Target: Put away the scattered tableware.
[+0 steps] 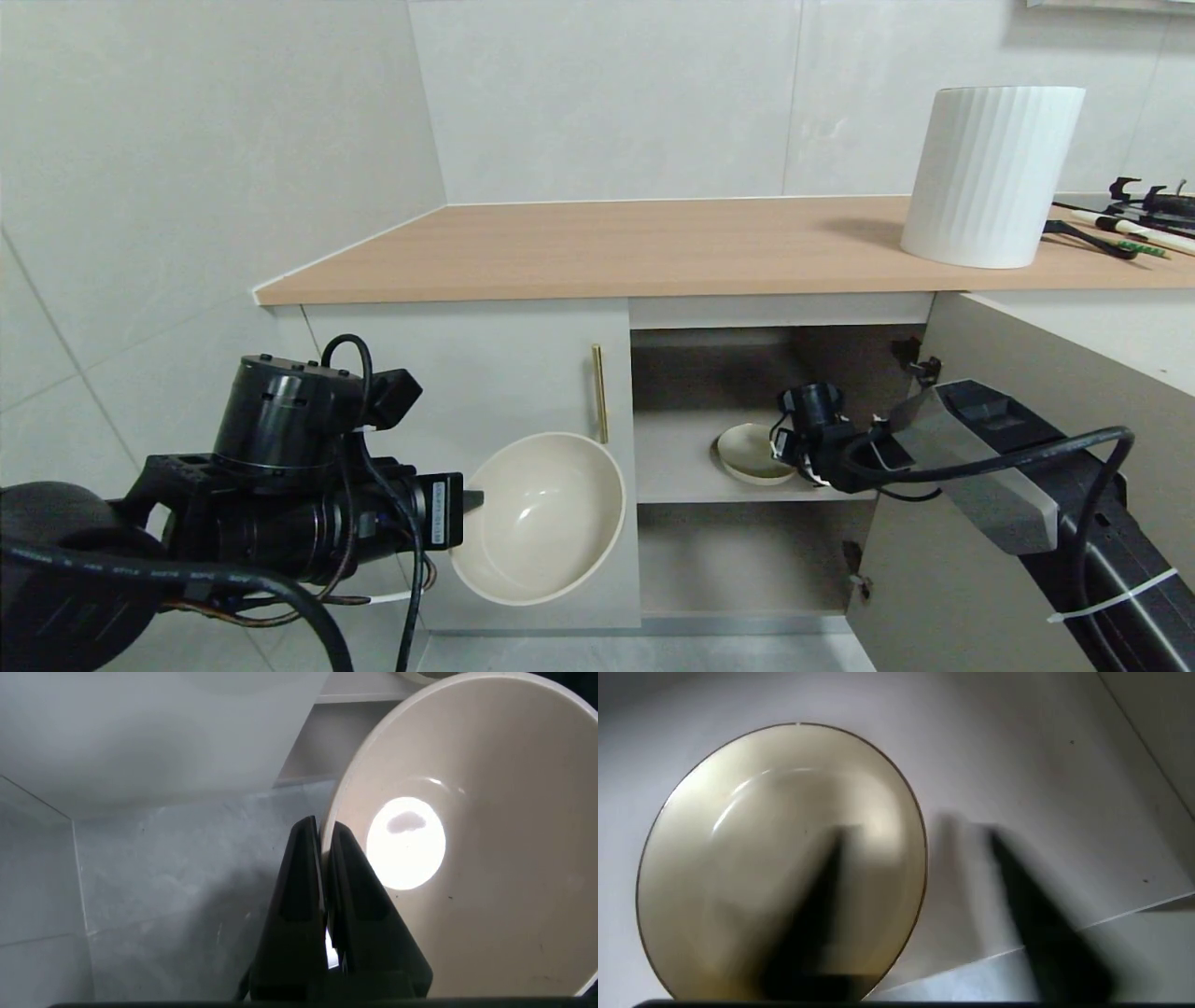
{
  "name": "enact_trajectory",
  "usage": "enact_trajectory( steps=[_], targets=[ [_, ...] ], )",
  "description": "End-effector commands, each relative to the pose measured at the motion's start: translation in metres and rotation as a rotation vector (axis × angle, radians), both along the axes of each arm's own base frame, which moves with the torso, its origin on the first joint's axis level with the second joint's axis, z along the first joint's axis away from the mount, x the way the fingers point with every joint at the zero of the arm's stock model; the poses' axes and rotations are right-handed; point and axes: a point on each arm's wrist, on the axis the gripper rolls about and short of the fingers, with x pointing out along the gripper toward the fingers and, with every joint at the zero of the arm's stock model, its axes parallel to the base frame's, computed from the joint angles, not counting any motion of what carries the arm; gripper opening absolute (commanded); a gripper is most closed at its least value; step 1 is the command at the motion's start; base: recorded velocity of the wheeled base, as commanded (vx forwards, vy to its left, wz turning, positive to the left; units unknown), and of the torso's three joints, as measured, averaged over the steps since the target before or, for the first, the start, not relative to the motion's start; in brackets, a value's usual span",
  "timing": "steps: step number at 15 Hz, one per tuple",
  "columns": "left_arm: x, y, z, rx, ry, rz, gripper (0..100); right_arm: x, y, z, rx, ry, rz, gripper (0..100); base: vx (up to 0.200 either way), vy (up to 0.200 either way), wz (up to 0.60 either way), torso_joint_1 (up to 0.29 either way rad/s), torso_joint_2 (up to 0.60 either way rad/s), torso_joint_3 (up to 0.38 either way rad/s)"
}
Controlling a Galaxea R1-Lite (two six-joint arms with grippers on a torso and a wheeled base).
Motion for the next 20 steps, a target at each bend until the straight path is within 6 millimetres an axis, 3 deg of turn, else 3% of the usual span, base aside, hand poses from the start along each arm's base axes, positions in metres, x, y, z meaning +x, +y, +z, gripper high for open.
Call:
enact_trajectory(
  steps=[1, 3, 5, 6, 8, 11, 15, 17, 20],
  targets=[
    [0.000, 0.000, -0.001, 0.000, 0.002, 0.000, 0, -0.001, 0.001, 0.010, 0.003, -0.012, 0.000, 100, 0.000, 0.000, 0.00, 0.000, 0.00, 0.000],
    [0.002, -0.003, -0.002, 0.002, 0.004, -0.011, 0, -0.013, 0.001, 0.031, 0.009, -0.011, -0.002, 100, 0.000, 0.000, 0.00, 0.000, 0.00, 0.000],
    [0.012, -0.019, 0.002, 0.001, -0.018, -0.047, 0, -0.040, 0.004, 0.072, 0.009, -0.015, 0.020, 100, 0.000, 0.000, 0.00, 0.000, 0.00, 0.000],
    [0.014, -0.024, 0.003, 0.001, -0.024, -0.055, 0, -0.048, 0.003, 0.082, 0.010, -0.017, 0.026, 100, 0.000, 0.000, 0.00, 0.000, 0.00, 0.000],
    [0.020, -0.044, -0.012, 0.069, -0.005, -0.050, 0, -0.097, 0.009, 0.136, 0.040, -0.031, 0.119, 100, 0.000, 0.000, 0.00, 0.000, 0.00, 0.000],
    [0.025, -0.054, -0.039, 0.145, 0.041, -0.025, 0, -0.168, 0.040, 0.179, 0.011, -0.044, 0.363, 100, 0.000, 0.000, 0.00, 0.000, 0.00, 0.000],
    [0.018, -0.064, -0.045, 0.168, 0.041, -0.051, 0, -0.247, 0.065, 0.223, 0.026, 0.019, 0.632, 100, 0.000, 0.000, 0.00, 0.000, 0.00, 0.000],
    [0.015, -0.068, -0.046, 0.181, 0.038, -0.055, 0, -0.272, 0.071, 0.235, 0.042, 0.048, 0.725, 100, 0.000, 0.000, 0.00, 0.000, 0.00, 0.000],
    [0.009, -0.073, -0.045, 0.184, 0.032, -0.075, 0, -0.281, 0.083, 0.224, 0.022, 0.114, 0.778, 100, 0.000, 0.000, 0.00, 0.000, 0.00, 0.000]
  ],
)
